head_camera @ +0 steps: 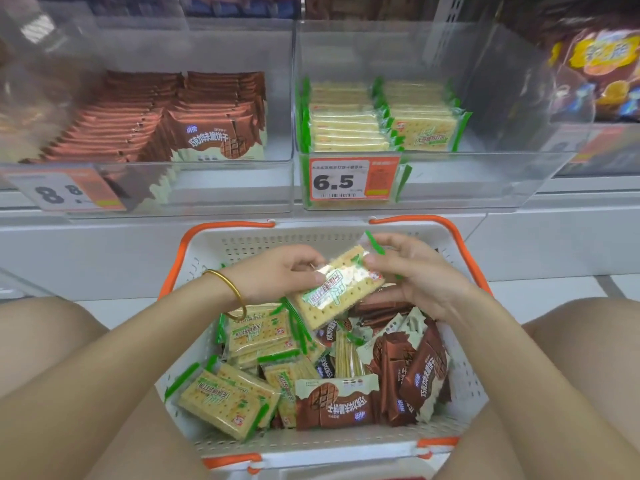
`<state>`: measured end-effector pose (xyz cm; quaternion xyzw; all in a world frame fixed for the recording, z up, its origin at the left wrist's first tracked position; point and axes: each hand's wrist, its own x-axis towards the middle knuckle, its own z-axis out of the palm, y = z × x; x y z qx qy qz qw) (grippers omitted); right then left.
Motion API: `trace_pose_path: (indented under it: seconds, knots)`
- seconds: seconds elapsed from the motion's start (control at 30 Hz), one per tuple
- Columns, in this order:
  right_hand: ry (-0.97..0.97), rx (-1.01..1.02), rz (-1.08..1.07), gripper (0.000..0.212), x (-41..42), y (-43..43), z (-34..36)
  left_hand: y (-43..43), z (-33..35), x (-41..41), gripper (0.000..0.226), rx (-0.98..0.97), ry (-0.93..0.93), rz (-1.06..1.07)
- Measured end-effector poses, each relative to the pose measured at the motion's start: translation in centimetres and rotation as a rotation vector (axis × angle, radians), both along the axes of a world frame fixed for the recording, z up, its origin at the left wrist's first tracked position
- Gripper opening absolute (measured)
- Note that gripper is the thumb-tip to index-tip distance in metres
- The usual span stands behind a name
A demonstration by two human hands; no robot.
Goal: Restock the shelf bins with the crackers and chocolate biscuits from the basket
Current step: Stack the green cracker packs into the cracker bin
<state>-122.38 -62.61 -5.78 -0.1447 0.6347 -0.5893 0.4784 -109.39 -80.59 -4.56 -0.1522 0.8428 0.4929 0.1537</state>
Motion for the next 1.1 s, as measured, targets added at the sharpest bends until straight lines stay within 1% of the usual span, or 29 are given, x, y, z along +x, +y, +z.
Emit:
trace_pose_path:
  seconds: [0.1, 0.17, 0.23, 0.27, 0.3, 0.33, 0.4, 0.5, 0.53, 0.57, 0.63, 0.67, 0.7, 0.77, 0.83, 0.87, 0.9, 0.93, 1.0, 1.1]
  knots:
    - [0.06, -0.037, 0.084, 0.041, -0.7, 1.1, 2.2, 0.4, 2.0, -0.8, 0.01, 0.032, 0.069, -0.014]
    - [0.038, -0.146, 0.036, 0.05, -1.1, 1.7, 3.1, 0.9, 3.5, -1.6, 0.01, 0.069, 0.132, 0.006]
    - [-0.018, -0.265, -0.019, 0.069, -1.1, 2.4, 3.7, 1.6, 4.9, -2.4, 0.01, 0.112, 0.21, 0.055]
    - [-0.02, -0.299, -0.035, 0.077, -1.0, 2.7, 3.9, 2.1, 5.6, -2.8, 0.011, 0.139, 0.25, 0.083]
    - [0.007, -0.307, -0.051, 0.081, -0.8, 2.8, 4.1, 2.7, 6.3, -3.3, 0.012, 0.17, 0.289, 0.108]
    - [0.058, -0.293, -0.078, 0.081, -0.5, 2.8, 4.3, 3.2, 6.9, -3.9, 0.014, 0.195, 0.322, 0.127]
    - [0.159, -0.252, -0.135, 0.074, -0.4, 2.5, 5.3, 4.1, 8.0, -5.0, 0.017, 0.175, 0.369, 0.126]
    - [0.297, -0.204, -0.226, 0.05, -2.9, 2.1, 8.1, 4.4, 9.3, -6.9, 0.019, 0.076, 0.461, 0.167]
    - [0.382, -0.169, -0.268, 0.041, -4.4, 1.9, 9.2, 4.1, 9.7, -7.5, 0.019, -0.008, 0.514, 0.193]
    - [0.491, -0.122, -0.305, 0.033, -6.0, 1.7, 10.5, 3.7, 10.2, -8.1, 0.019, -0.158, 0.573, 0.206]
    - [0.77, 0.011, -0.331, 0.029, -9.2, 0.9, 13.1, 2.7, 10.9, -8.9, 0.02, -0.49, 0.652, 0.164]
    - [0.926, 0.105, -0.316, 0.027, -10.7, 0.4, 14.2, 2.1, 11.0, -9.3, 0.021, -0.6, 0.653, 0.124]
    - [1.08, 0.226, -0.273, 0.025, -12.2, -0.4, 15.1, 1.6, 10.9, -9.8, 0.022, -0.679, 0.629, 0.083]
    - [1.324, 0.542, -0.085, 0.025, -15.4, -1.9, 15.8, 0.9, 10.3, -10.7, 0.025, -0.786, 0.553, 0.016]
    - [1.401, 0.819, 0.149, 0.029, -17.6, -3.3, 15.2, 0.6, 9.5, -11.3, 0.027, -0.856, 0.462, -0.026]
    - [1.401, 0.905, 0.245, 0.032, -18.3, -3.8, 14.4, 0.5, 9.1, -11.5, 0.027, -0.873, 0.428, -0.039]
    - [1.4, 0.949, 0.322, 0.034, -18.7, -4.1, 13.6, 0.3, 8.7, -11.7, 0.027, -0.873, 0.412, -0.049]
    - [1.401, 0.96, 0.367, 0.038, -19.0, -4.4, 12.9, 0.2, 8.4, -11.7, 0.027, -0.859, 0.407, -0.053]
    - [1.413, 0.938, 0.385, 0.042, -19.2, -5.0, 11.7, 0.0, 7.8, -11.7, 0.03, -0.823, 0.402, -0.045]
    - [1.468, 0.914, 0.376, 0.031, -19.3, -5.9, 10.4, 0.0, 7.5, -11.5, 0.034, -0.801, 0.377, -0.05]
